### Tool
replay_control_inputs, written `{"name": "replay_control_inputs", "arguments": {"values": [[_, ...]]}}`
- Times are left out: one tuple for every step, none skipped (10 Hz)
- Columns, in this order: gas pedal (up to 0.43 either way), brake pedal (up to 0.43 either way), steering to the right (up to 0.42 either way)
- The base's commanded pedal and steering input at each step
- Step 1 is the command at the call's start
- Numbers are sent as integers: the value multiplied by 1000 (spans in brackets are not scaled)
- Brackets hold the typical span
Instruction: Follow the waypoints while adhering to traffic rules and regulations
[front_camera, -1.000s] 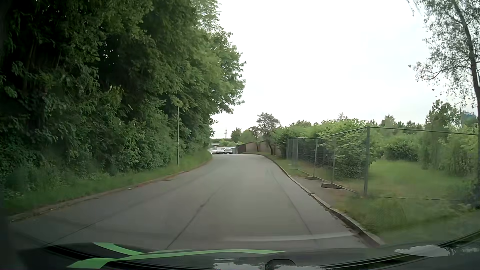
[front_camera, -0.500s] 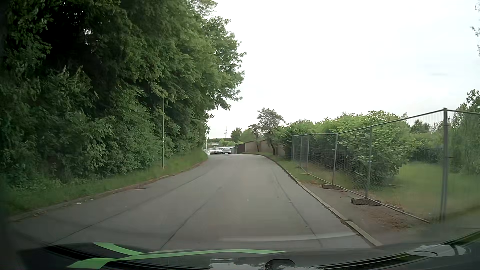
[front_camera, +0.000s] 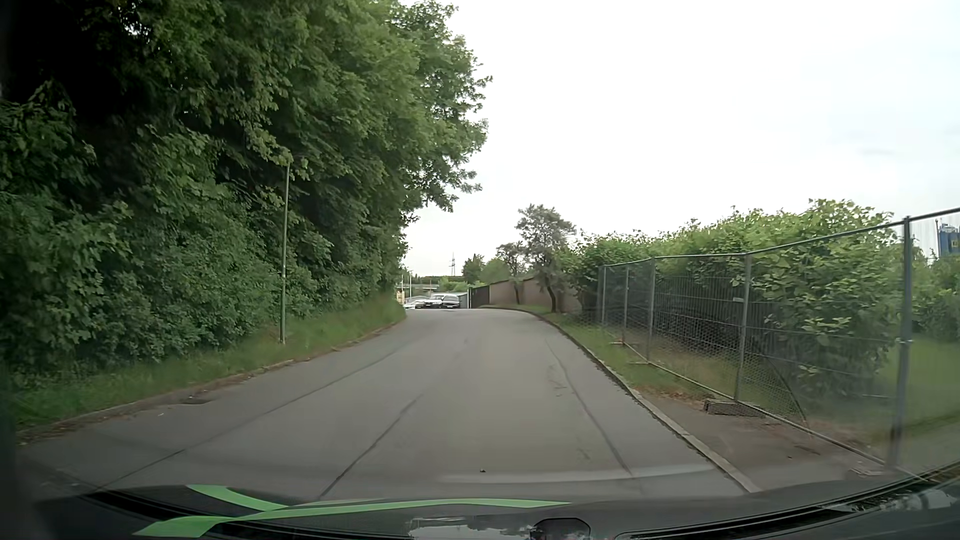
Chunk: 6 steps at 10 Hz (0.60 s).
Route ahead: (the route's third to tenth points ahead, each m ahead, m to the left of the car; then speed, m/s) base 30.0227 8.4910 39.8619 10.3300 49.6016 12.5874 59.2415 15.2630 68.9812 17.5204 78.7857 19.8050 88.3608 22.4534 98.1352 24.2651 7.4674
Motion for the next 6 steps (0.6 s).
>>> {"name": "replay_control_inputs", "arguments": {"values": [[67, 0, -8], [59, 0, -9], [59, 0, -10], [59, 0, -10], [59, 0, -10], [59, 0, -10]]}}
